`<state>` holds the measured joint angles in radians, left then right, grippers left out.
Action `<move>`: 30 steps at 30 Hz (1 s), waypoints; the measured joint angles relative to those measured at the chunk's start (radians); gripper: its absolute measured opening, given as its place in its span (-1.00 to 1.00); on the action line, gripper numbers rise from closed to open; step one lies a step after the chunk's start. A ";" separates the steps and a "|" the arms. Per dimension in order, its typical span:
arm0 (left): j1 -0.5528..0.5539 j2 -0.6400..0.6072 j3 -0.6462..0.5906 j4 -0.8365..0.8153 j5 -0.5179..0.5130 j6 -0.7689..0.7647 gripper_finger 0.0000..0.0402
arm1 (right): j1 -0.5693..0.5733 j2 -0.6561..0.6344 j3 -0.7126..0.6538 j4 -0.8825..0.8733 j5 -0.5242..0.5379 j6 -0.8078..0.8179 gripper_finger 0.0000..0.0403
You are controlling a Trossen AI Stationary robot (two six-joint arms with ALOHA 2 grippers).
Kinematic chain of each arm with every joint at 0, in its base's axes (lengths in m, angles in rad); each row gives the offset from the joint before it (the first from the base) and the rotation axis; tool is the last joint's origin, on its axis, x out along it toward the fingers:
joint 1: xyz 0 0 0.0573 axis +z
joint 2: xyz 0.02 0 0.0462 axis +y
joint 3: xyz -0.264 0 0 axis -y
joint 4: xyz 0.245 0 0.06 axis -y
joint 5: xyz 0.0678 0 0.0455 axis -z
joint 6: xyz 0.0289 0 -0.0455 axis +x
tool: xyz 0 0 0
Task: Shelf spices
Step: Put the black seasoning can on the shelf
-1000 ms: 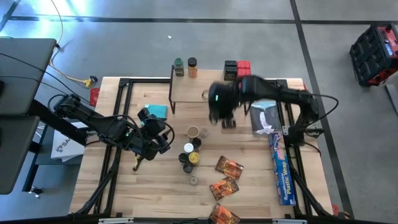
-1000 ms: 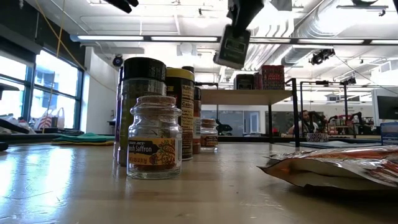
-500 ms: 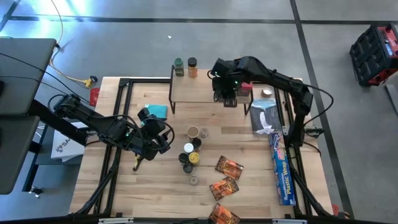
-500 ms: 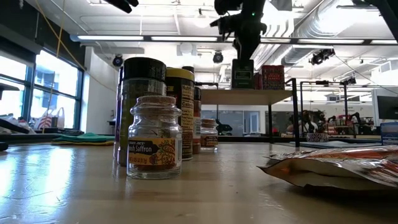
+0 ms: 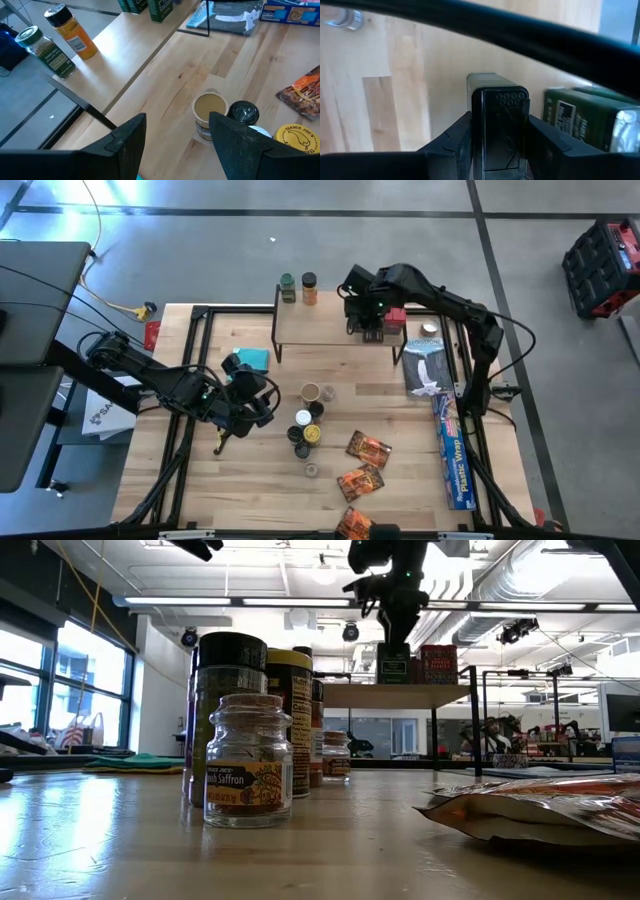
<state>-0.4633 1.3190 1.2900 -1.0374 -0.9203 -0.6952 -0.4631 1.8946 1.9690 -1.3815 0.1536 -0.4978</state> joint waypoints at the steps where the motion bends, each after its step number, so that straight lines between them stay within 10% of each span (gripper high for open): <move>1: 0.000 0.000 0.000 0.000 0.000 0.000 0.05 | -0.005 0.000 0.000 0.000 0.001 0.001 -0.29; 12: 0.000 0.000 0.000 0.000 0.002 0.000 0.05 | -0.035 0.006 -0.005 -0.011 0.124 0.000 0.08; 30: 0.000 0.000 0.000 0.002 0.002 0.000 0.05 | -0.026 0.004 -0.004 -0.011 0.206 0.105 0.10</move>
<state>-0.4633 1.3190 1.2900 -1.0350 -0.9187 -0.6956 -0.4895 1.8984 1.9652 -1.3923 0.3592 -0.3929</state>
